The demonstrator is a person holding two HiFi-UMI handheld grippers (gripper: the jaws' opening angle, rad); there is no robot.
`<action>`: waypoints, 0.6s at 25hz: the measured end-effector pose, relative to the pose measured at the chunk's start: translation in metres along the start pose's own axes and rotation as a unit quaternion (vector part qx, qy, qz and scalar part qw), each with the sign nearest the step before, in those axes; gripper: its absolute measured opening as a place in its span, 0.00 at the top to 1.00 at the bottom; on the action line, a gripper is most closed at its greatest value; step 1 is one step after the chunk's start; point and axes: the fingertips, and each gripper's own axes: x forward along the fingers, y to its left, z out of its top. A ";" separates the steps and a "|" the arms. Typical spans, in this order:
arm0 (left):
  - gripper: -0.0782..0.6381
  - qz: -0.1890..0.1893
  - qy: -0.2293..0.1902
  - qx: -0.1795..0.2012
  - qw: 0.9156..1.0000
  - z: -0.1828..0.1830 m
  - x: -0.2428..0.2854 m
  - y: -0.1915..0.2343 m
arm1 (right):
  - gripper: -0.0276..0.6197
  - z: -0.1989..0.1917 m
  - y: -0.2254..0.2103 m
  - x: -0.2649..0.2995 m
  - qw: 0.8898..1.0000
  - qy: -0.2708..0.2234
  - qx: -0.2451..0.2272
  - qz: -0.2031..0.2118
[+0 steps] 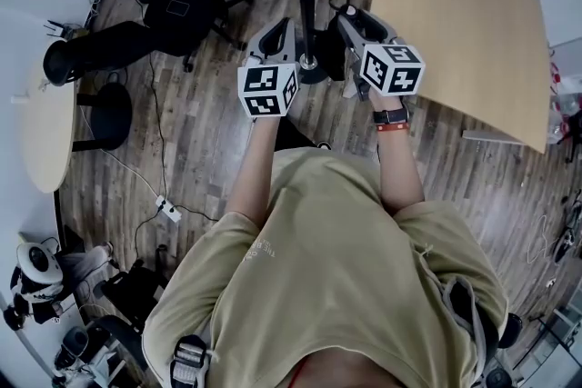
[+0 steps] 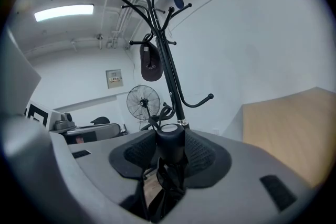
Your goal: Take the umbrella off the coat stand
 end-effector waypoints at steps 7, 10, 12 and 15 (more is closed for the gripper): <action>0.86 0.001 0.000 0.001 1.000 0.002 0.000 0.000 | 0.68 0.000 -0.001 0.000 1.000 -0.004 -0.005 -0.014; 0.86 -0.004 0.001 0.002 1.000 0.000 -0.001 -0.003 | 0.68 -0.005 -0.002 0.000 1.000 0.001 -0.012 -0.016; 0.86 -0.006 0.001 0.003 1.000 0.000 -0.002 -0.003 | 0.68 -0.005 -0.003 0.001 1.000 0.002 -0.013 -0.018; 0.86 -0.006 0.000 0.004 1.000 0.001 -0.001 0.000 | 0.68 -0.004 -0.004 0.004 1.000 0.001 -0.013 -0.020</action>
